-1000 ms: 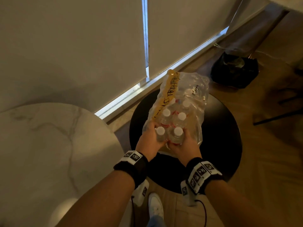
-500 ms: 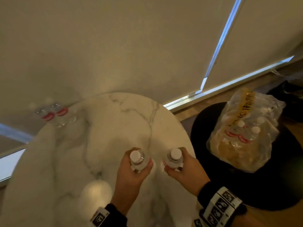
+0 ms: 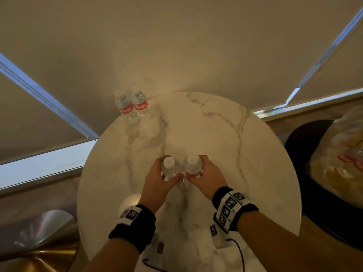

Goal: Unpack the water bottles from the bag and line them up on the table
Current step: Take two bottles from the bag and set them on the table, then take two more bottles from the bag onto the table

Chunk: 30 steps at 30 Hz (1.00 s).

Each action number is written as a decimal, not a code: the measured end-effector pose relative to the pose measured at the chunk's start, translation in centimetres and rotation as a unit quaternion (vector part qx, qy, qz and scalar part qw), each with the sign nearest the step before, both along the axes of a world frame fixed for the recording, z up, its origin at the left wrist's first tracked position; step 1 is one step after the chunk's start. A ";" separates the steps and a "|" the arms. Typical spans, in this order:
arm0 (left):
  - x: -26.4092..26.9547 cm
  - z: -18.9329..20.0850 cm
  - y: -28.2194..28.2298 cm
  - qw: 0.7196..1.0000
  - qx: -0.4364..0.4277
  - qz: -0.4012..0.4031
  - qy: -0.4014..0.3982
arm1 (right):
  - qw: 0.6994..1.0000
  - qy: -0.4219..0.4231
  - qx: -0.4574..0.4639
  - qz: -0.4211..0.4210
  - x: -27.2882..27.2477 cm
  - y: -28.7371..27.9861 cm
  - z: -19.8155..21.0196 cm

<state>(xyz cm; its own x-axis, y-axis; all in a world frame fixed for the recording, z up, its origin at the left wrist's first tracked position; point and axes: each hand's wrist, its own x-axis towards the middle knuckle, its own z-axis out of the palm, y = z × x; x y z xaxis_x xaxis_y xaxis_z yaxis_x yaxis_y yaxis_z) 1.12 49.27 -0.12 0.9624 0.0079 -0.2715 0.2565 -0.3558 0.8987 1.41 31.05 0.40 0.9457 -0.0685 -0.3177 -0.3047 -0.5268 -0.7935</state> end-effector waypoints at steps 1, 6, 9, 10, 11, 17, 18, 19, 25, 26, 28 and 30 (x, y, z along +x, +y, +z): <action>-0.1 -0.1 0.1 1.000 -0.001 -0.001 0.009 | 1.000 0.004 0.002 -0.002 -0.2 -0.1 0.0; -3.2 -0.4 -0.7 0.994 0.046 0.047 0.088 | 0.996 0.087 0.009 -0.003 -2.4 -3.6 0.5; -6.7 -0.2 -2.7 0.979 0.144 0.066 0.127 | 0.994 0.094 0.035 -0.037 -5.2 -9.0 1.0; -7.6 0.0 -4.2 0.980 0.145 0.049 0.126 | 0.994 0.085 0.034 -0.056 -6.2 -11.3 1.1; -8.4 0.1 -6.0 0.982 0.141 0.027 0.121 | 0.994 0.075 0.025 -0.082 -7.3 -13.8 1.2; -8.4 0.7 -23.8 0.976 0.084 -0.179 0.093 | 0.956 0.111 -0.032 -0.271 -11.1 -30.3 -1.0; -7.8 0.7 -27.4 0.970 0.067 -0.214 0.092 | 0.945 0.121 -0.024 -0.304 -11.3 -33.0 -1.7; -7.1 0.8 -31.2 0.963 0.055 -0.250 0.086 | 0.932 0.124 -0.010 -0.340 -11.2 -35.7 -2.4; -2.7 -2.2 -50.4 0.900 0.065 -0.419 0.107 | 0.885 0.148 -0.005 -0.441 -8.9 -48.2 -4.8; -2.1 -3.4 -52.5 0.894 0.066 -0.425 0.130 | 0.889 0.151 -0.019 -0.431 -8.4 -49.4 -5.2; -0.9 -5.5 -55.5 0.897 0.060 -0.412 0.148 | 0.894 0.162 -0.038 -0.415 -7.4 -51.3 -5.9; 0.2 -6.8 -57.6 0.916 0.058 -0.376 0.130 | 0.888 0.166 -0.017 -0.427 -6.4 -52.7 -6.1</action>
